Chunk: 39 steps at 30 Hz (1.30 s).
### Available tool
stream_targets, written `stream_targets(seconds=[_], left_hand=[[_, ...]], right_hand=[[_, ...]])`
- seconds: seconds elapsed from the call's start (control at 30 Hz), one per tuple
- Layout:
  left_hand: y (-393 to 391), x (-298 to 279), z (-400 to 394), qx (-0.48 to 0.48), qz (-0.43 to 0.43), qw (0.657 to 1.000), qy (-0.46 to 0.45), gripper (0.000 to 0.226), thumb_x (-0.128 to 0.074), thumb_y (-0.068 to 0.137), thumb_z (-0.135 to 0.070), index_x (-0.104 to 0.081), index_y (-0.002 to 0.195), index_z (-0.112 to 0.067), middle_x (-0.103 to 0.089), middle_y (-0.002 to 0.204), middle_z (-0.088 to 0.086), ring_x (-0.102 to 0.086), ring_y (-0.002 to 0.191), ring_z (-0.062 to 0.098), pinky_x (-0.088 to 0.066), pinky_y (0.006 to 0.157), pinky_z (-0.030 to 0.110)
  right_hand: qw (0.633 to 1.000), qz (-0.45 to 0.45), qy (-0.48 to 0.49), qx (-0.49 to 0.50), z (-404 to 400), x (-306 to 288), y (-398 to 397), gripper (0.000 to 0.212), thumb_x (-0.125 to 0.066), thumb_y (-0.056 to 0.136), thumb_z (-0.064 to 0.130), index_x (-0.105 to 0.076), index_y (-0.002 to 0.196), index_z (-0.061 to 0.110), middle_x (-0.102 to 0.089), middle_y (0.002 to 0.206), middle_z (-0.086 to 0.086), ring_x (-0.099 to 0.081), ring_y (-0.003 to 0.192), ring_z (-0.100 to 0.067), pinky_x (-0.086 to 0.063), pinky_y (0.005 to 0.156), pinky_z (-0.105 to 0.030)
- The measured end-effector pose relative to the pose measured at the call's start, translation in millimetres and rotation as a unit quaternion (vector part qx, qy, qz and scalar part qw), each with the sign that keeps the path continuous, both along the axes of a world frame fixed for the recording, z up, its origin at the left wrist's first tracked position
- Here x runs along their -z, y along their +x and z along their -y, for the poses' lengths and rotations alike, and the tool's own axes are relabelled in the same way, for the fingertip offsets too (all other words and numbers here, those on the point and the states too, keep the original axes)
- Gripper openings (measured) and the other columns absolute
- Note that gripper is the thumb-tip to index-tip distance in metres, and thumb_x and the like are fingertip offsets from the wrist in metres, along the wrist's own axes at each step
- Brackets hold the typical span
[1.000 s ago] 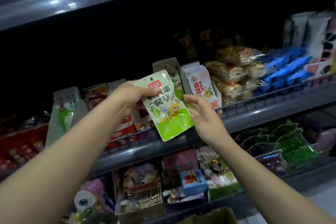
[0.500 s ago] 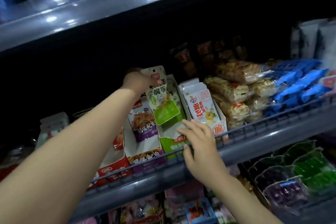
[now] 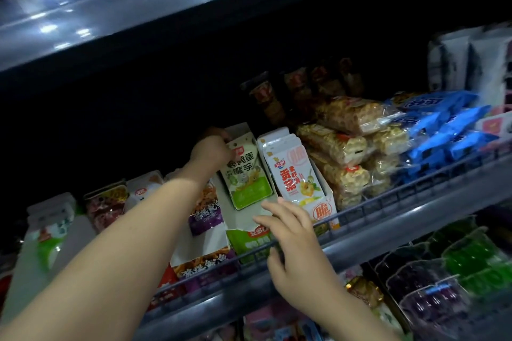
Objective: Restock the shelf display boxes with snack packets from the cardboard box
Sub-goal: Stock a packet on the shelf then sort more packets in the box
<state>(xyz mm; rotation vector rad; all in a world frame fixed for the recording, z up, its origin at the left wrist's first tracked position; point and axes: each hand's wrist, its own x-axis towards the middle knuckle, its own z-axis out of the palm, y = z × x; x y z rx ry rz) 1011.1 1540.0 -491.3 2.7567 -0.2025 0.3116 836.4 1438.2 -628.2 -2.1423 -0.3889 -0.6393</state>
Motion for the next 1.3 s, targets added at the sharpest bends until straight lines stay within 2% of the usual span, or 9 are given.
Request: stream_targets(seconds=[0.1,0.23,0.4,0.6,0.9,1.03,1.17,1.23,1.3], left_hand=[[3,7,-3,0.018,0.037,0.999,0.017,0.032,-0.076,0.076,-0.015,-0.066,0.107,-0.014,-0.066,0.108,0.009,-0.063,0.097,0.024,-0.047,0.075,0.026],[5,11,-4,0.031,0.072,0.996,0.045,0.034,-0.074,0.078,-0.014,-0.065,0.110,-0.017,-0.065,0.110,0.008,-0.061,0.099,0.024,-0.047,0.076,0.027],[8,15,-6,0.037,0.112,0.989,0.085,0.047,-0.073,0.079,-0.016,-0.057,0.124,-0.018,-0.054,0.126,0.009,-0.055,0.112,0.027,-0.047,0.088,0.034],[13,25,-14,0.017,0.143,0.986,0.090,0.037,-0.069,0.082,-0.020,-0.061,0.118,-0.016,-0.051,0.128,0.010,-0.048,0.118,0.029,-0.034,0.104,0.039],[10,33,-22,0.049,0.171,0.984,0.033,0.041,-0.073,0.079,-0.020,-0.061,0.118,-0.017,-0.052,0.125,0.008,-0.049,0.118,0.027,-0.032,0.102,0.035],[-2,33,-26,0.088,0.181,0.978,-0.048,0.035,-0.072,0.080,-0.015,-0.063,0.114,-0.011,-0.057,0.119,0.009,-0.057,0.109,0.025,-0.044,0.095,0.035],[-39,38,-31,0.082,0.210,0.966,-0.125,0.029,-0.067,0.085,-0.027,-0.064,0.112,-0.018,-0.060,0.116,0.004,-0.053,0.111,0.022,-0.042,0.097,0.037],[-68,45,-33,0.076,0.211,0.960,-0.167,0.023,-0.062,0.088,-0.027,-0.064,0.110,-0.021,-0.055,0.118,0.003,-0.052,0.110,0.020,-0.043,0.092,0.030],[-104,54,-35,0.091,0.217,0.948,-0.215,0.016,-0.057,0.091,-0.020,-0.065,0.104,-0.022,-0.056,0.112,-0.001,-0.053,0.108,0.014,-0.041,0.082,0.015]], right_hand=[[1.000,-0.004,-0.008,-0.001,-1,0,0,0.052,-0.046,0.085,0.008,-0.044,0.132,0.031,-0.014,0.132,0.035,0.007,0.129,0.016,-0.001,0.106,-0.011],[1.000,-0.010,-0.004,0.002,-2,1,0,0.053,-0.047,0.085,0.009,-0.043,0.132,0.033,-0.012,0.130,0.038,0.009,0.128,0.017,-0.001,0.105,-0.010],[1.000,-0.019,-0.003,0.003,-2,1,0,0.052,-0.047,0.086,0.009,-0.042,0.132,0.034,-0.012,0.129,0.038,0.010,0.127,0.018,-0.001,0.104,-0.010],[1.000,-0.017,-0.003,0.003,-2,1,0,0.053,-0.047,0.085,0.009,-0.043,0.132,0.033,-0.016,0.135,0.034,0.009,0.128,0.017,-0.001,0.107,-0.013],[1.000,-0.006,-0.009,0.011,-4,2,0,0.054,-0.045,0.086,0.009,-0.042,0.133,0.034,-0.018,0.140,0.029,0.011,0.128,0.017,-0.003,0.109,-0.015],[1.000,-0.016,-0.019,0.013,-4,0,-2,0.056,-0.045,0.088,0.008,-0.038,0.136,0.034,-0.008,0.139,0.034,0.014,0.128,0.016,-0.005,0.116,-0.023],[0.999,-0.004,-0.038,0.028,-6,4,-6,0.058,-0.048,0.088,0.013,-0.034,0.140,0.035,0.006,0.147,0.034,0.016,0.136,0.006,-0.005,0.117,-0.032],[0.995,0.065,-0.036,0.073,-7,9,-11,0.051,-0.053,0.084,0.015,-0.047,0.132,0.030,-0.014,0.153,0.021,-0.002,0.140,-0.005,-0.012,0.114,-0.032],[0.988,0.113,-0.019,0.102,-9,11,-19,0.041,-0.051,0.081,0.020,-0.057,0.121,0.023,-0.041,0.140,0.008,-0.024,0.131,-0.010,-0.015,0.112,-0.021]])
